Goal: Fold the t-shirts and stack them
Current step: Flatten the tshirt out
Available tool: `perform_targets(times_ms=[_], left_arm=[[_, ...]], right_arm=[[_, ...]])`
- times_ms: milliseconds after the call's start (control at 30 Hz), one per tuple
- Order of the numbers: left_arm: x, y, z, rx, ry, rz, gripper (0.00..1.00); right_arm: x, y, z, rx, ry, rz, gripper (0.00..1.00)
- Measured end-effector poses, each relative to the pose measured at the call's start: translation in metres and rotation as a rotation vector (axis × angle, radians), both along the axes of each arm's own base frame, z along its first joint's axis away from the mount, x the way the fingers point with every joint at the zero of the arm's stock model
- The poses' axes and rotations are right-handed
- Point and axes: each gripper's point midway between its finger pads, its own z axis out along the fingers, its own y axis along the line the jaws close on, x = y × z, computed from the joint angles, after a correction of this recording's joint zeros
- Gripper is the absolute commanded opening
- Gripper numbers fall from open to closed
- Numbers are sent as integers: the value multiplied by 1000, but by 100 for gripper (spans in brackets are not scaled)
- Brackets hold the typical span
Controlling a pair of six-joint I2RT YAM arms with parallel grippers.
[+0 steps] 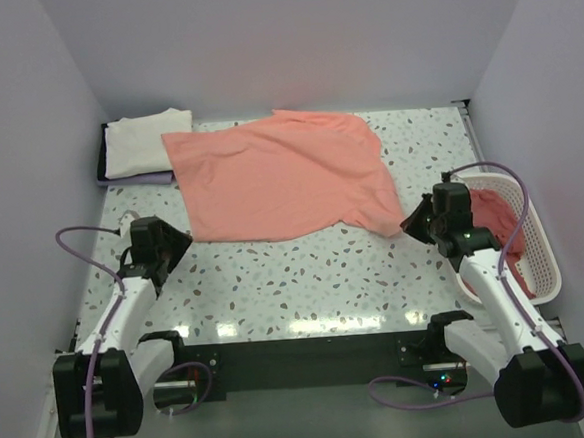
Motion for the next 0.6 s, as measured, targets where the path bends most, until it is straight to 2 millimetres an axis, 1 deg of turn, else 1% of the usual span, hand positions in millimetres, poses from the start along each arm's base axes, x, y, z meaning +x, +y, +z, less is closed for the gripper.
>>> perform_targets(times_ms=[133,267,333,433,467,533,567,600], left_arm=[[-3,-3,-26,-1,89,3,61],[4,-9,-45,-5,128,-11,61],[9,-14,-50,-6,128,-28,61],[26,-21,-49,-10,100,-48,54],[29,-21,-49,-11,94,-49,44],[36,-23,-49,-17,82,-49,30],[39,-23,-50,-20,83,-47,17],[41,-23,-51,-24,87,-43,9]], right_arm=[[4,0,5,-5,-7,5,0],[12,1,7,-9,-10,9,0],[16,1,7,-13,-7,12,0],[18,1,6,-16,-6,15,0],[19,1,6,-17,-6,17,0],[19,1,7,-20,-7,19,0],[20,1,8,-21,-9,20,0],[22,1,10,-21,-14,21,0]])
